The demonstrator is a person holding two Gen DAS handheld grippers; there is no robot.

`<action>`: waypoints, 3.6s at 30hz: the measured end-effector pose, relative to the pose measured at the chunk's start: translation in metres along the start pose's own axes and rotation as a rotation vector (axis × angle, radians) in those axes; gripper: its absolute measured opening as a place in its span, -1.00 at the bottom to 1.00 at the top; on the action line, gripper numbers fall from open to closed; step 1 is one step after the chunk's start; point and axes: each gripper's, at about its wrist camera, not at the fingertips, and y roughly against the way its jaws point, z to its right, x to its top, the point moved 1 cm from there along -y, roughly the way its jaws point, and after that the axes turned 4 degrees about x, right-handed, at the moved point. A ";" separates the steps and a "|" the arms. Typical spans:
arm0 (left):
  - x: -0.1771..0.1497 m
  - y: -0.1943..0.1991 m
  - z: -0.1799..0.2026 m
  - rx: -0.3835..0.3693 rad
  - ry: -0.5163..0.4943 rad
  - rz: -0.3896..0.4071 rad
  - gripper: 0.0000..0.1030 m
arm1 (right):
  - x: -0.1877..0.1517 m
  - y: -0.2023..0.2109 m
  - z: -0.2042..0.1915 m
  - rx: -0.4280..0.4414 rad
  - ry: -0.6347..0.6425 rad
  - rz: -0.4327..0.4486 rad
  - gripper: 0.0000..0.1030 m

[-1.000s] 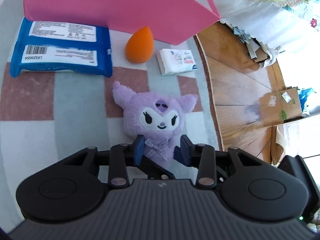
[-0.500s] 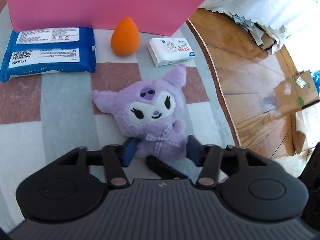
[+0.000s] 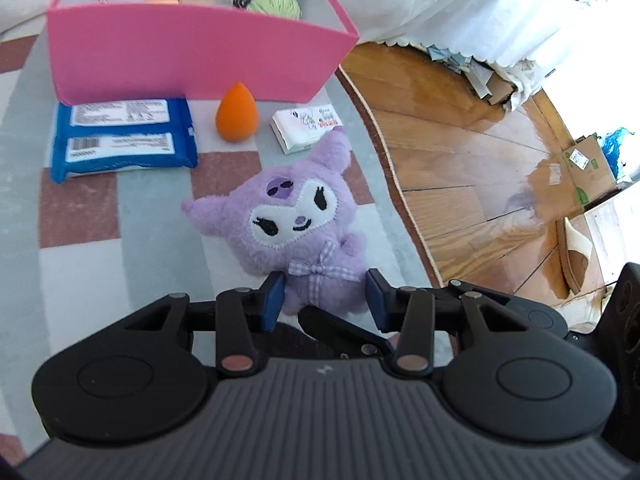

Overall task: Organize objects
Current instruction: 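Lift the plush toy with the left gripper into the pink box and release, then withdraw the left gripper from the box toward the blue wipe pack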

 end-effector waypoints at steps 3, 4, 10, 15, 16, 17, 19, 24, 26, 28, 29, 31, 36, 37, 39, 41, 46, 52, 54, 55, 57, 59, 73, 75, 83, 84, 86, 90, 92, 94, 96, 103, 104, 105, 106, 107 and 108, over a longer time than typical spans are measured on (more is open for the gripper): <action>0.005 0.023 0.001 0.001 -0.009 0.016 -0.18 | 0.009 0.012 -0.011 0.017 0.015 0.019 -0.23; 0.007 0.029 0.003 0.002 -0.018 0.021 -0.18 | 0.013 0.015 -0.015 0.023 0.020 0.026 -0.23; 0.021 0.067 0.013 0.019 -0.082 0.043 -0.18 | 0.035 0.037 -0.029 0.061 0.031 0.062 -0.23; 0.038 0.099 0.024 0.033 -0.131 0.115 -0.18 | 0.062 0.053 -0.041 0.060 0.063 0.109 -0.23; 0.042 0.103 0.025 0.033 -0.134 0.127 -0.18 | 0.069 0.055 -0.042 0.058 0.071 0.115 -0.23; 0.047 0.107 0.026 0.038 -0.142 0.141 -0.18 | 0.075 0.056 -0.043 0.059 0.080 0.121 -0.23; 0.058 0.116 0.028 0.049 -0.155 0.169 -0.18 | 0.089 0.058 -0.043 0.069 0.091 0.139 -0.23; 0.088 0.126 0.029 0.082 -0.175 0.217 -0.19 | 0.124 0.053 -0.045 0.076 0.118 0.173 -0.23; 0.103 0.125 0.023 0.094 -0.171 0.209 -0.18 | 0.136 0.045 -0.047 0.077 0.130 0.178 -0.23; 0.121 0.122 0.012 0.095 -0.148 0.200 -0.18 | 0.149 0.033 -0.046 0.083 0.132 0.183 -0.23; 0.129 0.120 0.007 0.098 -0.139 0.191 -0.18 | 0.155 0.027 -0.046 0.088 0.131 0.178 -0.23; 0.147 0.110 -0.006 0.109 -0.117 0.165 -0.18 | 0.169 0.010 -0.041 0.109 0.109 0.161 -0.23; 0.190 0.072 -0.041 0.151 -0.063 0.058 -0.18 | 0.198 -0.048 -0.021 0.168 0.036 0.071 -0.23; 0.199 0.059 -0.050 0.160 -0.054 0.026 -0.18 | 0.202 -0.062 -0.016 0.179 0.024 0.043 -0.23; 0.216 0.034 -0.071 0.161 -0.006 -0.040 -0.19 | 0.208 -0.090 -0.007 0.199 0.016 -0.008 -0.23; 0.228 0.011 -0.089 0.165 0.030 -0.087 -0.19 | 0.213 -0.117 0.006 0.226 -0.038 -0.061 -0.23; 0.243 -0.031 -0.114 0.166 0.079 -0.135 -0.19 | 0.220 -0.163 0.023 0.218 -0.092 -0.149 -0.23; 0.246 -0.068 -0.134 0.191 0.147 -0.171 -0.19 | 0.220 -0.203 0.041 0.232 -0.189 -0.264 -0.23; 0.246 -0.075 -0.139 0.195 0.165 -0.168 -0.19 | 0.219 -0.211 0.040 0.209 -0.174 -0.271 -0.23; 0.247 -0.078 -0.143 0.195 0.184 -0.164 -0.19 | 0.219 -0.214 0.038 0.194 -0.165 -0.273 -0.23; 0.247 -0.079 -0.146 0.193 0.201 -0.161 -0.19 | 0.219 -0.219 0.035 0.150 -0.138 -0.280 -0.22; 0.245 -0.072 -0.146 0.201 0.203 -0.131 -0.19 | 0.218 -0.218 0.029 0.079 -0.102 -0.277 -0.12; 0.235 0.033 -0.085 0.326 -0.002 -0.005 0.09 | 0.236 -0.084 0.004 0.068 0.159 -0.102 0.01; 0.232 0.049 -0.073 0.315 -0.013 0.011 0.12 | 0.240 -0.063 0.000 0.077 0.160 -0.085 0.02; 0.202 0.107 -0.030 0.241 -0.060 0.066 0.28 | 0.239 0.018 -0.017 0.114 0.166 -0.026 0.05; 0.198 0.110 -0.028 0.246 -0.055 0.066 0.28 | 0.238 0.027 -0.019 0.118 0.168 -0.021 0.05; 0.187 0.116 -0.023 0.240 -0.054 0.070 0.28 | 0.234 0.042 -0.024 0.127 0.172 -0.015 0.06; 0.166 0.134 -0.017 0.220 -0.039 0.080 0.28 | 0.223 0.065 -0.033 0.139 0.179 -0.001 0.11; 0.155 0.143 -0.016 0.210 -0.032 0.089 0.29 | 0.216 0.073 -0.037 0.151 0.180 0.005 0.14; 0.146 0.151 -0.015 0.208 -0.031 0.098 0.31 | 0.207 0.080 -0.040 0.164 0.176 0.006 0.18; 0.135 0.156 -0.016 0.204 -0.024 0.105 0.32 | 0.198 0.083 -0.042 0.175 0.171 0.004 0.20; 0.111 0.158 -0.034 0.202 0.022 0.110 0.32 | 0.169 0.075 -0.046 0.196 0.157 -0.018 0.22; 0.108 0.156 -0.037 0.203 0.028 0.110 0.32 | 0.166 0.072 -0.046 0.201 0.153 -0.023 0.22; 0.106 0.155 -0.041 0.202 0.033 0.108 0.32 | 0.162 0.068 -0.046 0.209 0.146 -0.029 0.22; 0.103 0.153 -0.044 0.201 0.040 0.105 0.32 | 0.159 0.065 -0.046 0.216 0.140 -0.034 0.22; 0.101 0.151 -0.047 0.200 0.047 0.101 0.32 | 0.156 0.061 -0.045 0.226 0.131 -0.041 0.22; 0.098 0.149 -0.051 0.199 0.056 0.097 0.32 | 0.153 0.057 -0.044 0.233 0.122 -0.046 0.22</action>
